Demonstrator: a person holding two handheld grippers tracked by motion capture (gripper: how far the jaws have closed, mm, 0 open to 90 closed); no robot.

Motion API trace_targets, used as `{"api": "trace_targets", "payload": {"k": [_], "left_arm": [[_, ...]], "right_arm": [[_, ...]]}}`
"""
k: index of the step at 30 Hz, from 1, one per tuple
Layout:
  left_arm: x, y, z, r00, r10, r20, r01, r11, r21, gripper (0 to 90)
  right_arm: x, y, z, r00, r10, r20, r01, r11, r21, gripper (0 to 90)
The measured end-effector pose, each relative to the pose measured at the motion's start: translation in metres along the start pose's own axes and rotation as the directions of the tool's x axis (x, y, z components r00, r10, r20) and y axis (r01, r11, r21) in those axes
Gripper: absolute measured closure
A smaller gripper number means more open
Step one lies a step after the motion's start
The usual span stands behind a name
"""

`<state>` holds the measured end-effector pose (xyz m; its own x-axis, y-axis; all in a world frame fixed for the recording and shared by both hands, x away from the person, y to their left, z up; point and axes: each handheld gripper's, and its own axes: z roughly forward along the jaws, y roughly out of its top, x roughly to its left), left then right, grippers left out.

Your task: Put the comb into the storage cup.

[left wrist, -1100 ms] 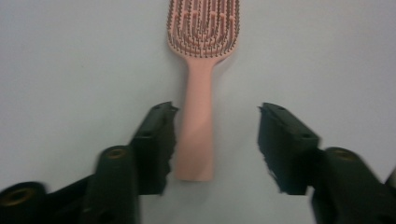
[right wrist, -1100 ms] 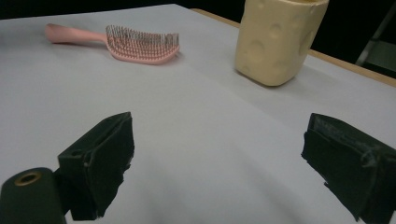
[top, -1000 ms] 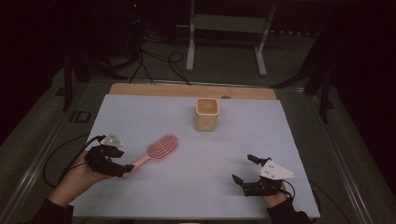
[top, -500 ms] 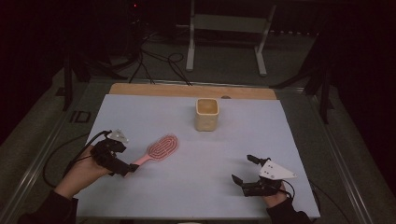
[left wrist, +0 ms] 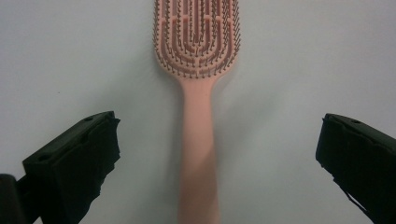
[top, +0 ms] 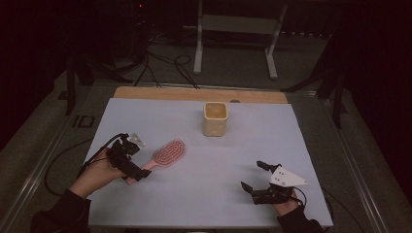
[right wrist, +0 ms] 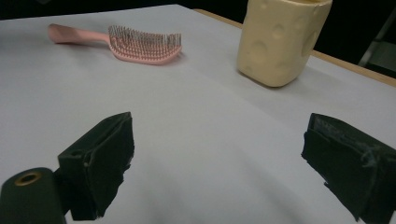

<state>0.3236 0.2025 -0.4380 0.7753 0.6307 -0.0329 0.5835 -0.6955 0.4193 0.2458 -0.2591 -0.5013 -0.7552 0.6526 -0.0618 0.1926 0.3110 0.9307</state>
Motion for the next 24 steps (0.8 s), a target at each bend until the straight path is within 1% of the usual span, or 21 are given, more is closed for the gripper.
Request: {"api": "trace_targets", "payload": {"k": [1, 3, 6, 9, 10, 12, 15, 17, 19, 21, 24], "left_arm": [[0.001, 0.001, 0.002, 1.0, 0.001, 0.004, -0.001, 1.0, 0.005, 0.0], [0.002, 0.003, 0.005, 0.9999, 0.007, -0.008, -0.007, 0.9999, 0.015, 0.0], [0.003, 0.006, 0.012, 0.9999, 0.008, 0.008, -0.008, 0.9997, 0.024, 0.0], [0.004, 0.009, 0.019, 0.9997, 0.019, 0.013, -0.019, 0.9992, 0.036, 0.0], [0.004, 0.01, 0.021, 0.9998, 0.019, 0.01, -0.019, 0.9991, 0.038, 0.0], [0.006, 0.011, 0.024, 0.9995, 0.019, 0.024, -0.02, 0.999, 0.041, 0.0], [0.008, 0.013, 0.029, 0.9993, 0.017, 0.032, -0.019, 0.9985, 0.052, 0.0], [0.009, 0.013, 0.031, 0.9994, 0.019, 0.03, -0.021, 0.9985, 0.051, 2.5], [0.011, 0.013, 0.033, 0.9993, 0.009, 0.037, -0.011, 0.9983, 0.057, 2.7], [0.012, 0.013, 0.037, 0.9994, 0.014, 0.03, -0.017, 0.9971, 0.074, 2.7], [0.013, 0.013, 0.041, 1.0, 0.004, 0.009, -0.005, 0.9954, 0.095, 4.1]], "right_arm": [[0.0, 0.0, 0.0, 1.0, -0.001, -0.001, 0.001, 1.0, 0.0, 8.7], [0.0, 0.0, 0.0, 1.0, -0.004, -0.001, 0.004, 1.0, -0.002, 8.7], [0.0, 0.0, 0.0, 1.0, 0.0, -0.003, 0.0, 1.0, -0.002, 8.7], [0.0, 0.0, 0.0, 1.0, -0.005, -0.003, 0.005, 1.0, -0.004, 8.7], [0.0, 0.0, 0.0, 1.0, -0.003, -0.003, 0.003, 1.0, -0.005, 8.7], [0.0, 0.0, 0.0, 1.0, -0.001, -0.003, 0.001, 1.0, -0.003, 8.7], [0.0, 0.0, 0.0, 1.0, -0.002, -0.005, 0.002, 1.0, -0.005, 8.7], [0.0, 0.0, 0.0, 1.0, -0.002, -0.005, 0.002, 1.0, -0.006, 8.7], [0.0, 0.0, 0.0, 1.0, -0.004, -0.007, 0.004, 1.0, -0.003, 8.7], [0.0, 0.0, 0.0, 1.0, -0.004, -0.006, 0.004, 1.0, -0.005, 8.7], [0.0, 0.0, 0.0, 1.0, -0.004, -0.007, 0.004, 1.0, -0.004, 8.7]]}}
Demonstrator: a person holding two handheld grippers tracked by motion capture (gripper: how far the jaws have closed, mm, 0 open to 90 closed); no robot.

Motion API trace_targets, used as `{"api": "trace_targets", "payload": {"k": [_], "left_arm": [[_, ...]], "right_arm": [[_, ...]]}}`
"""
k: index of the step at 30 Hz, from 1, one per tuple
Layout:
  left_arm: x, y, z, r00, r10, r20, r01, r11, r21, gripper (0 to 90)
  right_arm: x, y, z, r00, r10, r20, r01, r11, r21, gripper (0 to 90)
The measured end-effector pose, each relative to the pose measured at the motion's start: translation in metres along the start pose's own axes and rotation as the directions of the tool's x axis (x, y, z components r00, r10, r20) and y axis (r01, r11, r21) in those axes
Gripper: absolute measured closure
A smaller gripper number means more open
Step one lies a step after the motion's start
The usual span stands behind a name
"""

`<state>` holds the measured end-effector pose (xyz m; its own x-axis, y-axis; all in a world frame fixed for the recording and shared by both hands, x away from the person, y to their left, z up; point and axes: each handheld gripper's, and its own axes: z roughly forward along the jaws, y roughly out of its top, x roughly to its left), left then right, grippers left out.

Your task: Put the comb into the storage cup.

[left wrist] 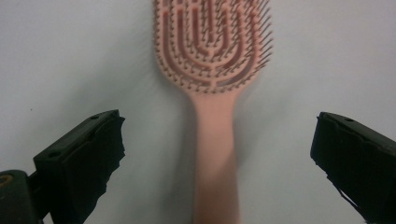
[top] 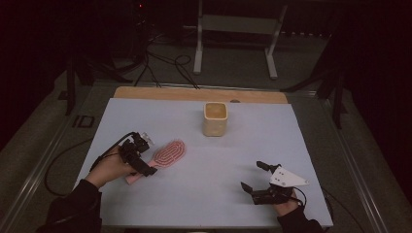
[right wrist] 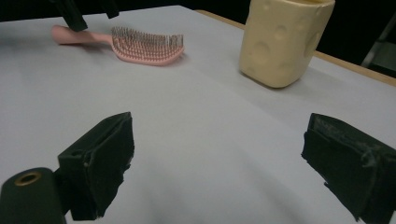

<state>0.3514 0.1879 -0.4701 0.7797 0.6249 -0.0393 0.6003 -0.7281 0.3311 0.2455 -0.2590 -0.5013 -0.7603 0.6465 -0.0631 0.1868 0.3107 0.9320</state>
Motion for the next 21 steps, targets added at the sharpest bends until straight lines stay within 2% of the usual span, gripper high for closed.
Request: {"api": "trace_targets", "payload": {"k": [4, 7, 14, 21], "left_arm": [[0.001, 0.0, 0.005, 0.9999, -0.006, -0.014, 0.006, 0.9999, 0.015, 13.1], [0.002, 0.001, 0.007, 1.0, 0.006, -0.001, -0.006, 0.9996, 0.029, 16.7], [0.001, 0.004, 0.009, 0.9998, 0.017, 0.012, -0.017, 0.9987, 0.047, 31.5], [0.0, 0.006, 0.012, 0.9997, 0.019, 0.017, -0.02, 0.9985, 0.051, 38.2]], "right_arm": [[0.0, 0.0, 0.0, 1.0, 0.002, -0.001, -0.002, 1.0, -0.003, 8.7], [0.0, 0.0, 0.0, 1.0, -0.001, -0.002, 0.001, 1.0, 0.0, 8.7], [0.0, 0.0, 0.0, 1.0, 0.0, -0.003, 0.0, 1.0, -0.002, 8.7], [0.0, 0.0, 0.0, 1.0, 0.002, -0.004, -0.002, 1.0, -0.003, 8.7]]}}
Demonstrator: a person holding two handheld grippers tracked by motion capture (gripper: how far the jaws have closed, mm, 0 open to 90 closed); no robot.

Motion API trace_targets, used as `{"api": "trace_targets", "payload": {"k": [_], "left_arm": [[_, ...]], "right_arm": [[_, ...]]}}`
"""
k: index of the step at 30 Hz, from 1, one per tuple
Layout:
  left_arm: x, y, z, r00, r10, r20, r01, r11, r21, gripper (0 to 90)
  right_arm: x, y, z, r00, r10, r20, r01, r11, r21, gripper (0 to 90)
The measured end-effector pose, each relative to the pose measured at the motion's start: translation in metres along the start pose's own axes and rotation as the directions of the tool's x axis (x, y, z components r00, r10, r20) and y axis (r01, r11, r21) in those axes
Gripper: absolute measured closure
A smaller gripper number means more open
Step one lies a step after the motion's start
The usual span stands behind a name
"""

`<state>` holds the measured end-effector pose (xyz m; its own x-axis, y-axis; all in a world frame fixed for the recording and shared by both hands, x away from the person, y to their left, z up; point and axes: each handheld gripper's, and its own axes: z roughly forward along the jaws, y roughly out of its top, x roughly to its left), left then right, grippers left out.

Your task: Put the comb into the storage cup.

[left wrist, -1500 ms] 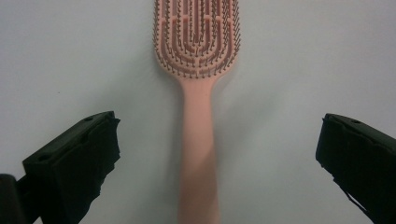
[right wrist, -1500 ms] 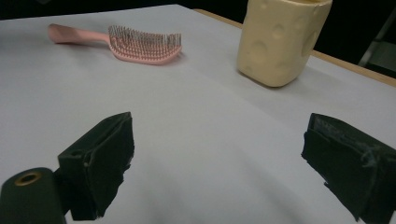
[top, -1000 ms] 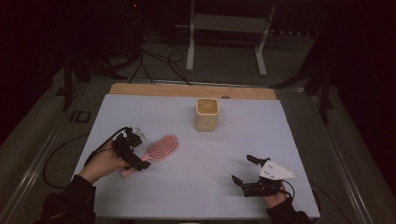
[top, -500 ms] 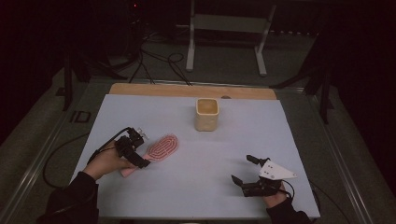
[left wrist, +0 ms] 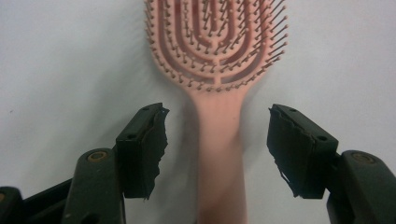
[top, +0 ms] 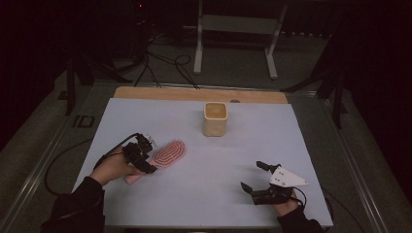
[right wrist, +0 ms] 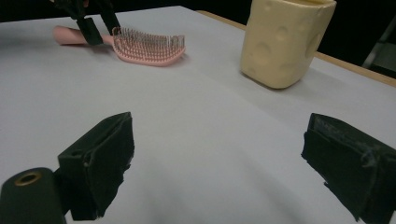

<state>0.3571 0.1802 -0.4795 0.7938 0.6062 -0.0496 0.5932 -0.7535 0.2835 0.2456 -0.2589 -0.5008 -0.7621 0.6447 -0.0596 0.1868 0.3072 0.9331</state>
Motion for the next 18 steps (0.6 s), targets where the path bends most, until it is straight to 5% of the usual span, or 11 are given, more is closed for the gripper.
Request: {"api": "trace_targets", "payload": {"k": [18], "left_arm": [[0.0027, 0.0053, 0.0054, 0.9998, 0.011, 0.019, -0.012, 0.999, 0.042, 58.0]], "right_arm": [[-0.0001, -0.0001, 0.0002, 1.0, 0.003, 0.004, -0.003, 1.0, 0.001, 8.7]]}}
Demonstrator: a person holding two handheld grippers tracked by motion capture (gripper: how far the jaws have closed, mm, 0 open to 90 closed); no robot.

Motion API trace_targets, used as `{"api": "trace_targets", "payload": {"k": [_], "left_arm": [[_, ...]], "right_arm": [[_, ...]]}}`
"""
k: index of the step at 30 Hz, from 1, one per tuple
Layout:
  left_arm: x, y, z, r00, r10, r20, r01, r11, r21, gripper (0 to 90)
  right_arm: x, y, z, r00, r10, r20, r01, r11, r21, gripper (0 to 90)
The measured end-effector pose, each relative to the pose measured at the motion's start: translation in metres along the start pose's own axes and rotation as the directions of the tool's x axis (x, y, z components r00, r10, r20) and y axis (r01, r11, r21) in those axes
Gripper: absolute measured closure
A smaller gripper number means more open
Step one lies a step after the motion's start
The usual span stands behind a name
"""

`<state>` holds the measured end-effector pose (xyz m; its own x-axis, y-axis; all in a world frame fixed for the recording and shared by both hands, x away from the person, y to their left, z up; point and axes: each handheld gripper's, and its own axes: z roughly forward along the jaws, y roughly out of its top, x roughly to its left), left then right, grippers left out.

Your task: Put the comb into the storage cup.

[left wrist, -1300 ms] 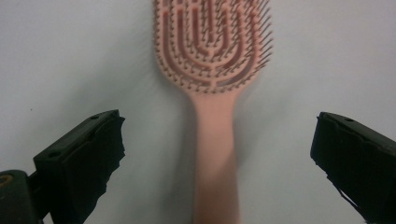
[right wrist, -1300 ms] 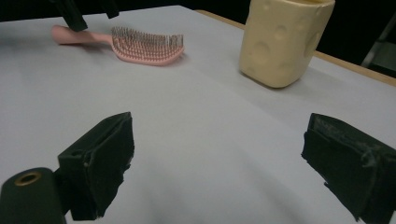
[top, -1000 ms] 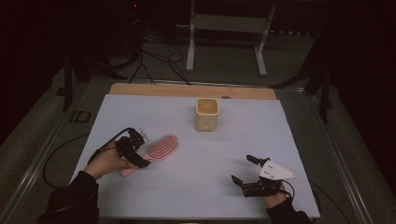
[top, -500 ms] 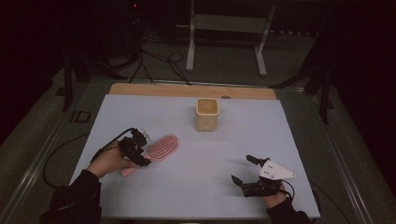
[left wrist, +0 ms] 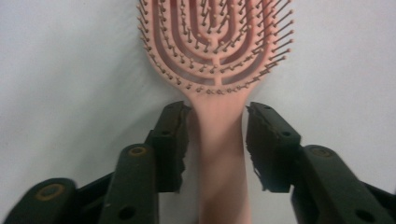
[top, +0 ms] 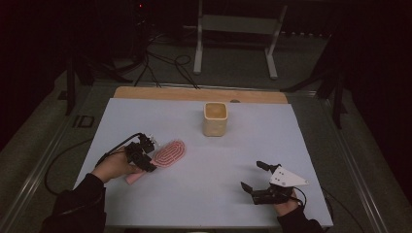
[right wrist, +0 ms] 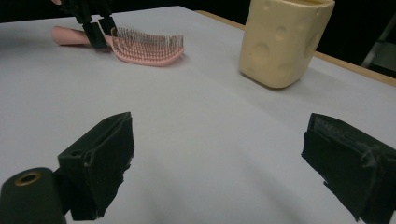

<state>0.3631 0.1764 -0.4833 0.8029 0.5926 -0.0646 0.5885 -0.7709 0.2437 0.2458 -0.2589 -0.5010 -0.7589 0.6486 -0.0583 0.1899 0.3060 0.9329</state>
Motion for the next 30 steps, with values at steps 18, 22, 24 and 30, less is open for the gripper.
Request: {"api": "trace_targets", "payload": {"k": [18, 22, 24, 30], "left_arm": [[0.0009, 0.0055, 0.0068, 0.9997, -0.023, 0.004, 0.023, 0.9989, 0.04, 68.2], [0.0017, 0.005, 0.0067, 0.9993, -0.037, 0.006, 0.036, 0.9986, 0.039, 68.8], [0.0002, 0.0053, 0.0071, 0.9992, -0.041, -0.003, 0.041, 0.9985, 0.037, 69.0], [-0.0019, 0.0045, 0.0065, 0.9993, -0.032, -0.019, 0.033, 0.999, 0.03, 69.4]], "right_arm": [[0.0008, 0.0002, -0.0003, 1.0, -0.001, -0.006, 0.001, 1.0, -0.002, 8.7], [0.0005, 0.0004, -0.0002, 1.0, 0.0, -0.007, 0.0, 1.0, -0.003, 8.7], [0.001, 0.0001, 0.0001, 1.0, -0.001, -0.008, 0.001, 1.0, -0.001, 8.7], [0.0005, 0.0, -0.0001, 1.0, -0.001, -0.01, 0.001, 1.0, 0.0, 8.7]]}}
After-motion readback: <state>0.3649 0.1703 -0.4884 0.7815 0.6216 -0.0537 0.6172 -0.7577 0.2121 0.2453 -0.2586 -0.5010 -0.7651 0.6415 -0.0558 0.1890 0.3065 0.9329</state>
